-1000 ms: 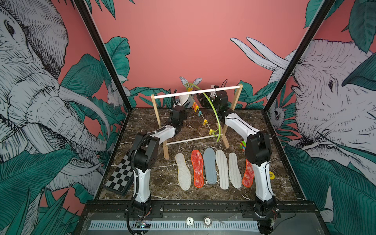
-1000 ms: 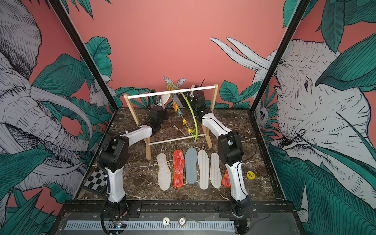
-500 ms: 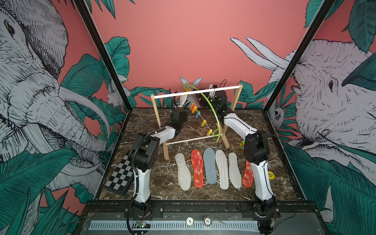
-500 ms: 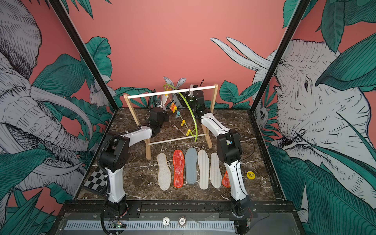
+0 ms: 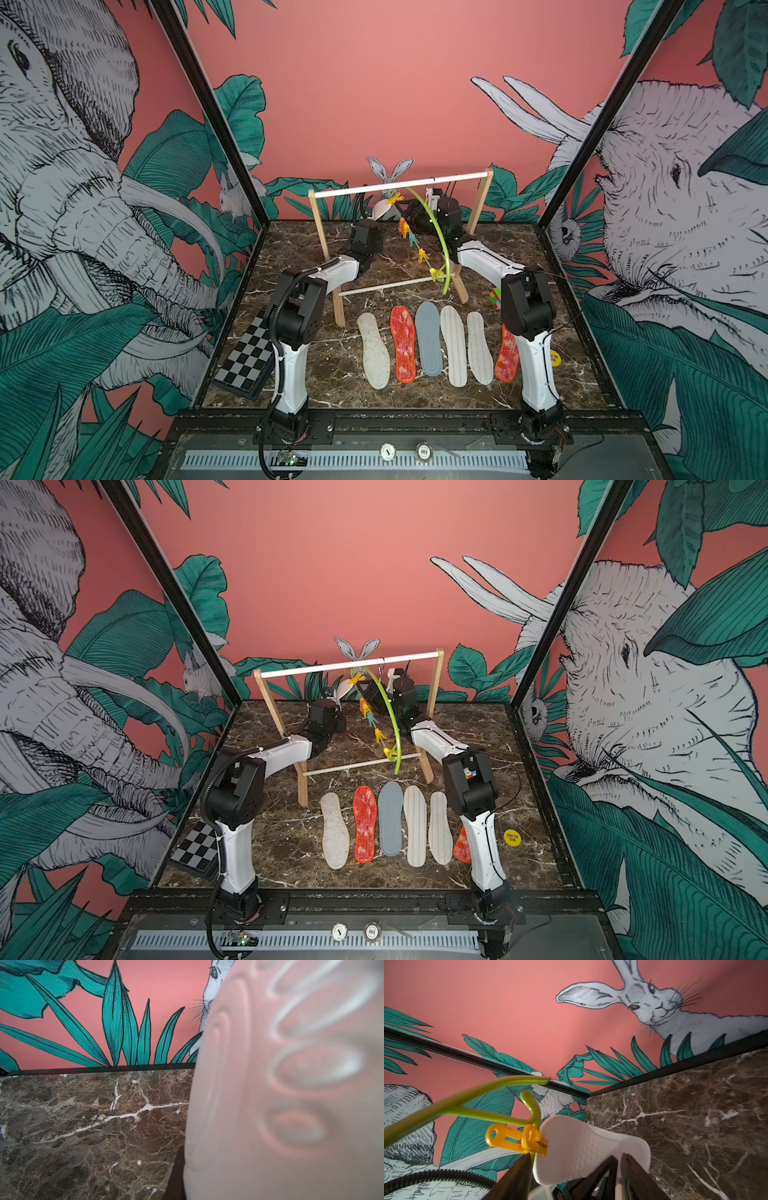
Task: Take the shoe insoles off the hanger
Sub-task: Remove the insole from the hanger.
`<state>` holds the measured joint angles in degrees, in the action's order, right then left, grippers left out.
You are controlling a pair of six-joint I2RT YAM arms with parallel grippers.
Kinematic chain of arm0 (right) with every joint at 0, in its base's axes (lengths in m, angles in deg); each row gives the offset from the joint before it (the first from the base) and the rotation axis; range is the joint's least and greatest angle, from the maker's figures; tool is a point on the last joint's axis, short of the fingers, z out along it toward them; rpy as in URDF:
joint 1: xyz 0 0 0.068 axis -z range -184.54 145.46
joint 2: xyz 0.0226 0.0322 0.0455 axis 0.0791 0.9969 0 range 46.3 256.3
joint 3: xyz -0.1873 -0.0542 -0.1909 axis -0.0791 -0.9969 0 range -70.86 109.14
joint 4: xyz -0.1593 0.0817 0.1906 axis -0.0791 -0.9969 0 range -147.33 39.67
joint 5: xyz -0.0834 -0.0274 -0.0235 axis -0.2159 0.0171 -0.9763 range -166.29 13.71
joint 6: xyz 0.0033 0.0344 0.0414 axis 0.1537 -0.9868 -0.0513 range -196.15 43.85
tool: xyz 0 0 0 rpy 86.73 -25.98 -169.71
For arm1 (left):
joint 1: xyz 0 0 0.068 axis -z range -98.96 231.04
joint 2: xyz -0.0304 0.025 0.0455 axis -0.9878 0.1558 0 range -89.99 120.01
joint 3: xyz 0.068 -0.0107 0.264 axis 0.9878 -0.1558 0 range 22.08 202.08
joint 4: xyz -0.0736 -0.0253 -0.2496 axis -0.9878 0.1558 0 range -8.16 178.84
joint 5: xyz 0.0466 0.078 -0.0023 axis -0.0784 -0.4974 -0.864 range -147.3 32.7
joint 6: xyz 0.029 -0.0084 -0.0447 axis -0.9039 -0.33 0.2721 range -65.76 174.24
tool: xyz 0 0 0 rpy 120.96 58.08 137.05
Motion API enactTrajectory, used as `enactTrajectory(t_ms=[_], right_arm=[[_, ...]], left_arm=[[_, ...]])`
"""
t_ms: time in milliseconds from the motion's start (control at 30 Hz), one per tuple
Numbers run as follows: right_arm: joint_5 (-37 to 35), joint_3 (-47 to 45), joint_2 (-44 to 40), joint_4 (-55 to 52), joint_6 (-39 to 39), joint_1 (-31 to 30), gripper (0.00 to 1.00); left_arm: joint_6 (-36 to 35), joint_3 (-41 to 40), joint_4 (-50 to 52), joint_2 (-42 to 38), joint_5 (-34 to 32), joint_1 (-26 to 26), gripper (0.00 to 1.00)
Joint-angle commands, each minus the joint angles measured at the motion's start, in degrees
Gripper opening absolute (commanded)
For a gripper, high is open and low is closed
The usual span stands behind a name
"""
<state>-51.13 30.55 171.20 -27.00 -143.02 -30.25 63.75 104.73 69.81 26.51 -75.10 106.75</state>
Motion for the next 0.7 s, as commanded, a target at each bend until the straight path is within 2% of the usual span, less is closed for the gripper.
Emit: enactTrajectory(t_ms=[0, 233, 333, 500, 667], right_arm=[[-1.53, -1.66, -4.22, 4.86, 2.37, 0.13, 0.69], [-3.09, -5.59, -5.81, 10.43, 0.51, 0.37, 0.65], [-3.96, -6.02, -5.96, 11.25, -0.64, 0.41, 0.67], [-6.69, -4.98, -5.33, 10.30, -3.63, 0.49, 0.70], [-6.60, -0.99, -2.31, 9.88, -6.93, 0.52, 0.65]], left_arm=[[-2.74, 2.49, 2.69, -0.01, 0.40, 0.39, 0.00], [-4.64, 3.83, 3.77, 0.28, -0.37, 0.39, 0.00], [-4.93, 4.24, 3.66, 0.30, -0.33, 0.39, 0.00], [-5.43, 4.49, 3.60, 0.22, -0.57, 0.39, 0.00], [-5.85, 4.88, 3.68, 0.21, -0.41, 0.39, 0.00]])
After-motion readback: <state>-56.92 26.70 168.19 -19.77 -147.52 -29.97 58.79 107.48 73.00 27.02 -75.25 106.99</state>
